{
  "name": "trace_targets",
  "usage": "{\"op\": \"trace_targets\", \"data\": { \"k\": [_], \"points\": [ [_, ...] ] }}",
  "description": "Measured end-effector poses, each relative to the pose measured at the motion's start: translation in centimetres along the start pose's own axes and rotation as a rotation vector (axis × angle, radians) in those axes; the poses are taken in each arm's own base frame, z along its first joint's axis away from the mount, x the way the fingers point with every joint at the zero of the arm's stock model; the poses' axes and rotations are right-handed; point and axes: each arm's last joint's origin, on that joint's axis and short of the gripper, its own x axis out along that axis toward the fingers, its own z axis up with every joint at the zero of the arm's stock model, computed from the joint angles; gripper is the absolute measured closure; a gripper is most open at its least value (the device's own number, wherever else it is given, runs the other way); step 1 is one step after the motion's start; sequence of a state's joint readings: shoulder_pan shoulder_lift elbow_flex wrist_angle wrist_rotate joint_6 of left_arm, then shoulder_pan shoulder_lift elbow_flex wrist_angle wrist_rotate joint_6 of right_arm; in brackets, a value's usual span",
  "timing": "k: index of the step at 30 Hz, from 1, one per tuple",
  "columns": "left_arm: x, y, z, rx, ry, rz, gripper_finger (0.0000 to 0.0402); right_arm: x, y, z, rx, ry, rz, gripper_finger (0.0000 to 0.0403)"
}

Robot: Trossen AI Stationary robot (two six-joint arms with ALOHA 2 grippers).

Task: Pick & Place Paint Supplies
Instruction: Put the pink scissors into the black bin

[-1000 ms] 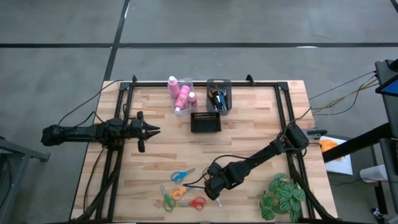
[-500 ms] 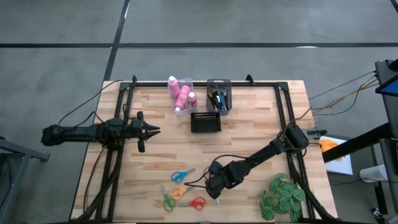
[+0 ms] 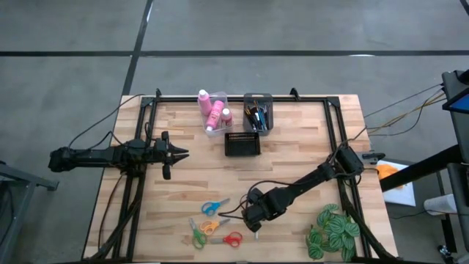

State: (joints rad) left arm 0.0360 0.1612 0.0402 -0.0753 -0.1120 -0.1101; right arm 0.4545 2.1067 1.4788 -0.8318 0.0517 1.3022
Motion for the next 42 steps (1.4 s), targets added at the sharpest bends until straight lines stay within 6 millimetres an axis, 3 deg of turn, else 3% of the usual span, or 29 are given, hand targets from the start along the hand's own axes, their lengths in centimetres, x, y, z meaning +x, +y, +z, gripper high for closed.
{"op": "trace_targets", "data": {
  "k": [15,26,35,42],
  "points": [
    [0.0,0.0,0.0,0.000,0.000,0.000,0.0323,-1.1,0.1,0.4,0.017,-0.013,0.032,0.0387],
    [0.0,0.0,0.0,0.000,0.000,0.000,0.0323,-6.1,-1.0,2.0,0.127,-0.120,0.120,0.0388],
    [0.0,0.0,0.0,0.000,0.000,0.000,0.0323,-11.5,-4.3,5.4,0.118,-0.248,0.193,0.0388],
    [0.0,0.0,0.0,0.000,0.000,0.000,0.0323,-14.2,-7.7,8.3,0.089,-0.364,0.167,0.0388]
  ]
}}
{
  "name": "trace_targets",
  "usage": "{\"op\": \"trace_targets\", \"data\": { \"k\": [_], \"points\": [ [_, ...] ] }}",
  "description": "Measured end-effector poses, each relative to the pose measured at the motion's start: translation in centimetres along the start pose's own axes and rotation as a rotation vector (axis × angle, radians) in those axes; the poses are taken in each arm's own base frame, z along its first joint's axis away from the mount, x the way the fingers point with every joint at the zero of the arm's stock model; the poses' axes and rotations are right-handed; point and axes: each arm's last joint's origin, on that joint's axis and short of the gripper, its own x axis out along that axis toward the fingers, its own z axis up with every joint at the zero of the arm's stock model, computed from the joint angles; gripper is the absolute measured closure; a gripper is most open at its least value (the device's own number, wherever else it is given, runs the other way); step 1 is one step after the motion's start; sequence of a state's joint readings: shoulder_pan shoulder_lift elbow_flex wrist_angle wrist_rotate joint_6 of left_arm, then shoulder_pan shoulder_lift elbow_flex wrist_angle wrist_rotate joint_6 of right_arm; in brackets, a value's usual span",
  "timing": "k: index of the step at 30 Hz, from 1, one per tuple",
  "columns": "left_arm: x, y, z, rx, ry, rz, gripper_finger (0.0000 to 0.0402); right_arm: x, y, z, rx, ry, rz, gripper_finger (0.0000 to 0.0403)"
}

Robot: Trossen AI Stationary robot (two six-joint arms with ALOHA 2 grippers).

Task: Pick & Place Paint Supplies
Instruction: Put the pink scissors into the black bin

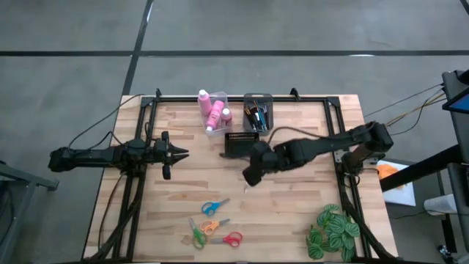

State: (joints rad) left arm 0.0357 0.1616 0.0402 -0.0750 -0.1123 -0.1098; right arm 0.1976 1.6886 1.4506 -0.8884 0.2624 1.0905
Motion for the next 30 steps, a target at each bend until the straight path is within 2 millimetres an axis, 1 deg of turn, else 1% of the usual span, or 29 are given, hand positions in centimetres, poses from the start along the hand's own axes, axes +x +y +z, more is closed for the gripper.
{"op": "trace_targets", "data": {
  "k": [3,7,10,14,18,21,25,28,30],
  "points": [
    [0.0,0.0,0.0,0.000,0.000,0.000,0.0323,-0.1,-0.8,1.4,-0.012,-0.022,-0.005,0.0388],
    [0.0,0.0,0.0,0.000,0.000,0.000,0.0323,0.4,-1.9,3.1,0.026,-0.037,-0.029,0.0388],
    [0.0,0.0,0.0,0.000,0.000,0.000,0.0323,1.1,-2.7,4.3,0.090,-0.044,-0.056,0.0388],
    [0.0,0.0,0.0,0.000,0.000,0.000,0.0323,2.2,-3.5,5.9,0.232,-0.071,-0.062,0.0388],
    [0.0,0.0,0.0,0.000,0.000,0.000,0.0323,3.7,-4.4,7.1,0.368,-0.082,-0.090,0.0388],
    [0.0,0.0,0.0,0.000,0.004,0.000,0.0323,5.4,-4.9,7.8,0.465,-0.087,-0.118,0.0388],
    [0.1,0.0,-0.1,0.001,0.009,0.002,0.0323,7.5,-5.3,8.1,0.506,-0.101,-0.166,0.0388],
    [0.1,0.0,-0.1,0.002,0.016,0.013,0.0323,8.9,-5.7,8.3,0.596,-0.111,-0.196,0.0388],
    [0.2,0.1,-0.2,0.002,0.019,0.030,0.0323,9.8,-5.9,8.3,0.626,-0.119,-0.215,0.0388]
  ]
}}
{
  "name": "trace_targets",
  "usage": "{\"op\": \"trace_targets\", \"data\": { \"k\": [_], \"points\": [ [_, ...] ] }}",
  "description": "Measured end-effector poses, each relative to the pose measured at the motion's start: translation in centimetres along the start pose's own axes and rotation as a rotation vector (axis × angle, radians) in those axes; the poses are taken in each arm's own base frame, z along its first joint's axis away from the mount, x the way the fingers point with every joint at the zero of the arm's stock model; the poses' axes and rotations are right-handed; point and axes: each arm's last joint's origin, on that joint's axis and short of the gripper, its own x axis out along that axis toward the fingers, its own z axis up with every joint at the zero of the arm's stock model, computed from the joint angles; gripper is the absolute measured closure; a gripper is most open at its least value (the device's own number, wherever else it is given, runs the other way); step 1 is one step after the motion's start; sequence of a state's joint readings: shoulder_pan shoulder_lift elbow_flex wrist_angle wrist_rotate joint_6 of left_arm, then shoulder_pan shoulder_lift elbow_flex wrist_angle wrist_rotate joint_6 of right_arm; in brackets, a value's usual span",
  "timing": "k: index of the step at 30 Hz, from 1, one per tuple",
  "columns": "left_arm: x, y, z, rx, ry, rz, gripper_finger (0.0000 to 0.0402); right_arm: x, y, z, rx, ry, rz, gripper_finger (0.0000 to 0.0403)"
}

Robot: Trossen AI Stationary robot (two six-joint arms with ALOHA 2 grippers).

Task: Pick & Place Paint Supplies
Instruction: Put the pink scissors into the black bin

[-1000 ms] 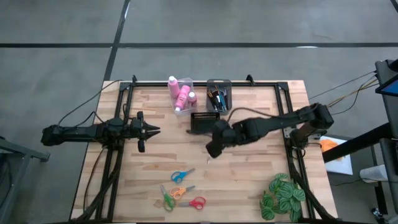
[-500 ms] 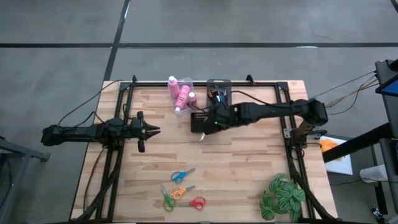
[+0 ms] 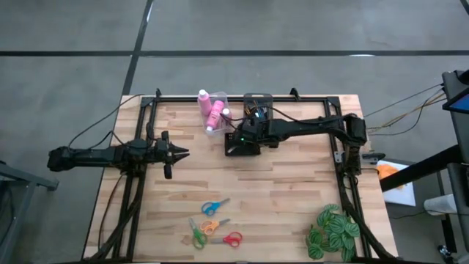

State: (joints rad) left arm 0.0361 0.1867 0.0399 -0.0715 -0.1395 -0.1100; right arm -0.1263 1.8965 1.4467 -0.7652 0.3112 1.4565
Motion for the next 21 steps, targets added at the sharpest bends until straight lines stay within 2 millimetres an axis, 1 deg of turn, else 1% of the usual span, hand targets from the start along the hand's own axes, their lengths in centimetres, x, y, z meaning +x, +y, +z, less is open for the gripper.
{"op": "trace_targets", "data": {
  "k": [5,9,13,19,21],
  "points": [
    [0.1,0.1,-0.1,0.002,0.007,0.033,0.0323,2.3,-0.2,-0.5,0.026,0.000,-0.065,0.0388],
    [0.2,0.1,-0.1,0.003,0.016,0.047,0.0323,3.7,-0.3,-0.9,0.056,0.008,-0.092,0.0388],
    [0.2,0.1,-0.1,0.002,0.016,0.051,0.0323,4.2,-0.3,-1.2,0.056,0.034,-0.095,0.0388],
    [0.2,0.1,-0.1,0.002,0.016,0.054,0.0323,4.2,-0.3,-1.1,0.056,0.043,-0.097,0.0387],
    [0.2,0.1,-0.1,0.002,0.016,0.054,0.0323,4.2,-0.3,-1.1,0.057,0.040,-0.096,0.0378]
  ]
}}
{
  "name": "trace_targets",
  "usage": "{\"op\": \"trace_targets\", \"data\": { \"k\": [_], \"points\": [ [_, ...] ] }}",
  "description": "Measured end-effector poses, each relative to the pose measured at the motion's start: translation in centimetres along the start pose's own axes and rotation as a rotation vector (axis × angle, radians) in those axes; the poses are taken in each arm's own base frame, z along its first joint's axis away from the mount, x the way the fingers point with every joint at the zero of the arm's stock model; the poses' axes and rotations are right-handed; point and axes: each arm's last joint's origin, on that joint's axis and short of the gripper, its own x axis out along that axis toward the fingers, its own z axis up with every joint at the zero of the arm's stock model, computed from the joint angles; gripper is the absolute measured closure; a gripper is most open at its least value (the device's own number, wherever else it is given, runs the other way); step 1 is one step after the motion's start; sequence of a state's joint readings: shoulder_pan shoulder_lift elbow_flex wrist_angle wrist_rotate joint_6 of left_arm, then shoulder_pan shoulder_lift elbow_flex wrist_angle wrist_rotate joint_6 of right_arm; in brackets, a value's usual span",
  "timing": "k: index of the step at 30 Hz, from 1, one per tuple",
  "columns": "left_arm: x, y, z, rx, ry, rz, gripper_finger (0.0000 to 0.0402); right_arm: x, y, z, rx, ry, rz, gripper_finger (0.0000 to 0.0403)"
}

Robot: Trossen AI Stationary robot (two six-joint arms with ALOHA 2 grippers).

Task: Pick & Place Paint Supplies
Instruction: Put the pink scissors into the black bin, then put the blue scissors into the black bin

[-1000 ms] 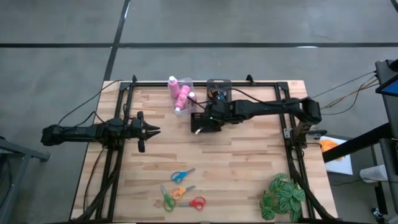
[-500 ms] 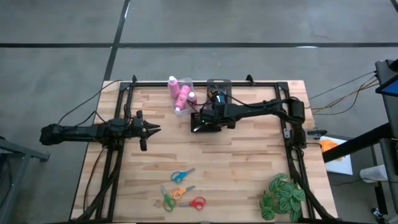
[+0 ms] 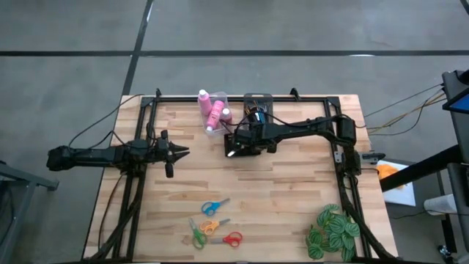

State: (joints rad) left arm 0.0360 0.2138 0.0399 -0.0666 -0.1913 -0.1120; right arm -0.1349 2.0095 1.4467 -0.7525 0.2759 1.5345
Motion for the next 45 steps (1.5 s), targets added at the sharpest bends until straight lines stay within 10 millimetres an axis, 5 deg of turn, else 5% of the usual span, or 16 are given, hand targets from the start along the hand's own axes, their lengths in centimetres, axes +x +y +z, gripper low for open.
{"op": "trace_targets", "data": {
  "k": [8,17,26,34,45],
  "points": [
    [0.0,0.0,0.0,0.000,0.000,0.001,0.0323,-0.1,0.0,0.0,-0.049,0.002,0.004,0.0307],
    [0.0,0.0,0.0,0.000,0.000,0.000,0.0323,-0.4,0.1,0.1,-0.078,0.004,0.012,0.0303],
    [0.0,0.0,0.0,0.001,-0.001,0.000,0.0323,-3.6,0.2,1.0,-0.199,-0.025,0.096,0.0303],
    [0.0,0.0,0.0,0.001,-0.002,0.000,0.0323,-7.3,0.9,0.6,-0.633,-0.089,0.265,0.0303],
    [0.0,0.0,0.0,0.002,-0.002,0.000,0.0323,-11.0,3.1,-3.9,-1.242,-0.199,0.683,0.0303]
  ]
}}
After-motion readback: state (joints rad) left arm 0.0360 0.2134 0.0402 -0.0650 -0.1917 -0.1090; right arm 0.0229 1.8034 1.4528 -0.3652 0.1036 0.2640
